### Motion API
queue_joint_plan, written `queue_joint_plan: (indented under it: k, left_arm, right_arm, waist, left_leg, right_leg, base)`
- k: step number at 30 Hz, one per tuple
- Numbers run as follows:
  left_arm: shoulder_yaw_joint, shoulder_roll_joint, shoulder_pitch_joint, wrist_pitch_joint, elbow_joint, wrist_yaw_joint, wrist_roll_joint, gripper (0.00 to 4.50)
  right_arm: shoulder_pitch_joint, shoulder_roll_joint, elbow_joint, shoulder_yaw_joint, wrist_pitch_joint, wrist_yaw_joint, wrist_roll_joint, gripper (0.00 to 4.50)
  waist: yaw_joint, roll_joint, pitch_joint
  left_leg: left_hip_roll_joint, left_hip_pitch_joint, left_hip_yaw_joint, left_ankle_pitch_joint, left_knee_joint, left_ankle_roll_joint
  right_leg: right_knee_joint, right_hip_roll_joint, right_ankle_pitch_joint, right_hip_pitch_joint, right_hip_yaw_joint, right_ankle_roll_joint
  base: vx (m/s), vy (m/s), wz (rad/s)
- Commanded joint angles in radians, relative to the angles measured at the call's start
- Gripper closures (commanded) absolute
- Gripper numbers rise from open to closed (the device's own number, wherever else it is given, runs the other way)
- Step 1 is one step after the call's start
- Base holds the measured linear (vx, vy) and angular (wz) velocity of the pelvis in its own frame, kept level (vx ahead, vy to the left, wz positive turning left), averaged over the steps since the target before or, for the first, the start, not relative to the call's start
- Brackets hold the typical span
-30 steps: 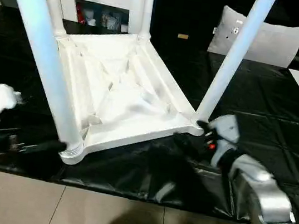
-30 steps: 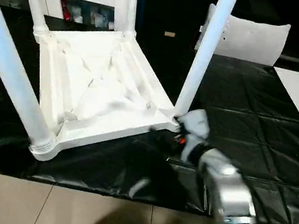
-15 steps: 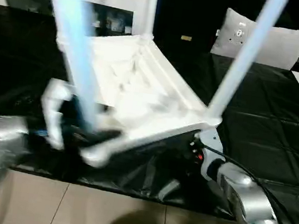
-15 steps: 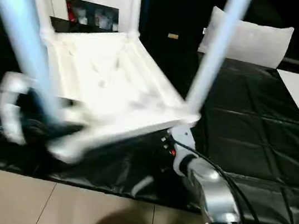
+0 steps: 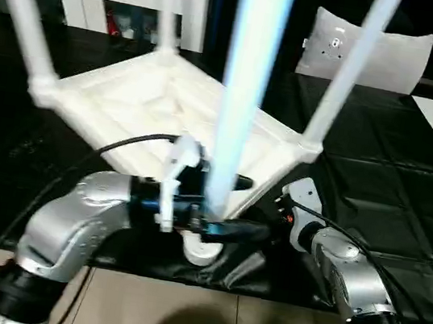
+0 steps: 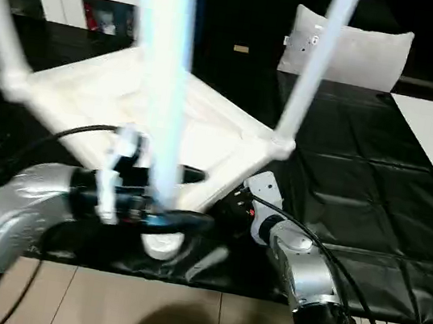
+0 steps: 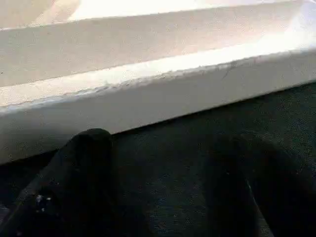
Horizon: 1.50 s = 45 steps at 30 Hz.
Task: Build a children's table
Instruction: Rotate table base
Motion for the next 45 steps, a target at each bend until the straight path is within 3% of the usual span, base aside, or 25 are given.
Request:
queue_joint_plan:
  k: [1,5,10,11,15,19,20,22,23,25,27,28,32,34,36,39,45]
  left_arm:
    - [-0.076,-0.04,-0.035,-0.012,-0.014,-0.005,-0.004,0.06]
    - [-0.123,-0.124,-0.09,-0.064,0.051,0.018,0.051,0.06]
    - [-0.129,-0.18,-0.119,-0.103,0.101,0.065,0.084,0.06]
    - [-0.124,-0.205,-0.138,-0.137,0.142,0.115,0.122,0.06]
    - [-0.082,-0.232,-0.197,-0.231,0.275,0.248,0.239,0.06]
    - [-0.067,-0.224,-0.215,-0.266,0.319,0.274,0.266,0.06]
    - [-0.064,-0.217,-0.216,-0.28,0.328,0.273,0.275,0.06]
    - [-0.061,-0.208,-0.213,-0.286,0.326,0.259,0.273,0.06]
    - [-0.061,-0.18,-0.199,-0.282,0.312,0.212,0.259,0.06]
    - [-0.068,-0.139,-0.178,-0.28,0.295,0.14,0.24,0.06]
    - [-0.093,-0.081,-0.158,-0.287,0.29,0.057,0.24,0.06]
    - [-0.109,-0.025,-0.143,-0.287,0.294,-0.015,0.239,0.06]
    - [-0.135,0.079,-0.142,-0.329,0.368,-0.131,0.273,0.06]
    - [-0.139,0.092,-0.148,-0.343,0.391,-0.147,0.283,0.33]
    - [-0.168,0.129,-0.18,-0.429,0.498,-0.159,0.362,0.33]
    - [-0.196,0.143,-0.215,-0.507,0.592,-0.148,0.43,0.73]
    - [-0.221,0.111,-0.288,-0.566,0.742,-0.18,0.456,1.21]
  right_arm:
    - [-0.048,0.028,0.001,0.018,-0.037,0.014,0.009,0.0]
    - [-0.076,0.043,0.05,0.022,-0.079,0.026,-0.002,0.0]
    - [-0.091,0.056,0.077,0.022,-0.094,0.019,-0.009,0.0]
    - [-0.098,0.061,0.091,0.016,-0.105,0.009,-0.016,0.0]
    - [-0.103,0.048,0.123,-0.01,-0.123,-0.016,-0.026,0.0]
    - [-0.096,0.031,0.131,-0.025,-0.131,-0.022,-0.026,0.0]
    - [-0.089,0.018,0.132,-0.037,-0.14,-0.028,-0.026,0.0]
    - [-0.078,0.002,0.123,-0.054,-0.144,-0.028,-0.021,0.0]
    - [-0.058,-0.028,0.093,-0.08,-0.147,-0.012,-0.008,0.0]
    - [-0.037,-0.061,0.056,-0.105,-0.15,0.014,0.008,0.0]
    - [-0.02,-0.09,0.025,-0.122,-0.159,0.054,0.027,0.0]
    - [0.0,-0.121,-0.013,-0.131,-0.16,0.113,0.053,0.0]
    - [0.042,-0.203,-0.084,-0.13,-0.172,0.23,0.08,0.0]
    - [0.05,-0.219,-0.095,-0.127,-0.173,0.251,0.085,0.0]
    - [0.087,-0.268,-0.161,-0.117,-0.167,0.339,0.114,0.0]
    - [0.118,-0.305,-0.219,-0.104,-0.148,0.409,0.136,0.0]
    - [0.174,-0.36,-0.343,-0.076,-0.076,0.55,0.215,0.0]
  waist:
    - [0.008,0.007,-0.059]
    - [0.006,0.011,-0.06]
    - [0.001,0.006,-0.062]
    - [0.003,0.01,-0.063]
    - [0.001,0.007,-0.061]
    - [0.006,0.009,-0.064]
    - [0.007,0.017,-0.065]
    - [0.007,0.015,-0.065]
    - [0.008,0.023,-0.065]
    - [0.01,0.018,-0.063]
    - [0.015,0.021,-0.063]
    - [0.018,0.031,-0.062]
    - [0.018,0.037,-0.059]
    - [0.018,0.031,-0.058]
    - [0.02,0.027,-0.057]
    - [0.024,0.029,-0.058]
    - [0.031,0.026,-0.061]
  left_leg:
    - [0.02,-0.009,-0.004,-0.208,-0.071,-0.006]
    - [0.018,-0.01,-0.004,-0.215,-0.07,0.001]
    - [0.018,-0.012,-0.002,-0.196,-0.065,0.014]
    - [0.018,-0.013,-0.004,-0.193,-0.066,0.015]
    - [0.015,-0.012,-0.005,-0.216,-0.064,0.021]
    - [0.017,-0.013,-0.004,-0.189,-0.061,0.031]
    - [0.018,-0.013,-0.005,-0.185,-0.062,0.031]
    - [0.018,-0.013,-0.003,-0.187,-0.061,0.035]
    - [0.018,-0.011,-0.004,-0.191,-0.061,0.035]
    - [0.019,-0.01,-0.002,-0.205,-0.062,0.042]
    - [0.016,-0.01,-0.001,-0.199,-0.061,0.05]
    - [0.018,-0.007,-0.002,-0.205,-0.063,0.055]
    - [0.019,-0.005,-0.002,-0.228,-0.066,0.055]
    - [0.019,-0.006,-0.002,-0.234,-0.067,0.052]
    - [0.016,-0.006,-0.003,-0.248,-0.067,0.057]
    - [0.016,-0.004,-0.005,-0.244,-0.068,0.059]
    - [0.02,-0.011,-0.005,-0.201,-0.065,0.071]
  right_leg:
    - [-0.073,-0.049,-0.258,0.059,0.042,-0.167]
    - [-0.078,-0.051,-0.281,0.059,0.04,-0.165]
    - [-0.077,-0.049,-0.247,0.061,0.04,-0.176]
    - [-0.074,-0.05,-0.245,0.064,0.039,-0.179]
    - [-0.084,-0.048,-0.287,0.063,0.036,-0.154]
    - [-0.079,-0.052,-0.273,0.062,0.038,-0.162]
    - [-0.078,-0.052,-0.264,0.062,0.037,-0.168]
    - [-0.078,-0.051,-0.244,0.062,0.037,-0.181]
    - [-0.077,-0.051,-0.243,0.061,0.037,-0.184]
    - [-0.078,-0.049,-0.248,0.061,0.038,-0.181]
    - [-0.079,-0.049,-0.258,0.061,0.037,-0.18]
    - [-0.08,-0.05,-0.284,0.058,0.039,-0.17]
    - [-0.084,-0.047,-0.315,0.054,0.037,-0.166]
    - [-0.086,-0.049,-0.329,0.055,0.036,-0.164]
    - [-0.092,-0.045,-0.359,0.056,0.036,-0.144]
    - [-0.095,-0.049,-0.391,0.055,0.037,-0.113]
    - [-0.088,-0.055,-0.324,0.059,0.037,-0.154]
  base:
    - [0.0,0.0,0.0]
    - [0.0,0.0,0.0]
    - [0.0,0.0,0.0]
    - [0.0,0.0,0.0]
    - [0.0,0.0,0.0]
    - [0.0,0.0,0.0]
    - [0.0,0.0,0.0]
    - [0.0,0.0,0.0]
    - [0.0,0.0,0.0]
    - [0.0,0.0,0.0]
    - [0.0,0.0,0.0]
    - [0.0,0.0,0.0]
    - [0.0,0.0,0.0]
    - [0.0,0.0,0.0]
    - [0.0,0.0,0.0]
    - [0.0,0.0,0.0]
    - [0.0,0.0,0.0]
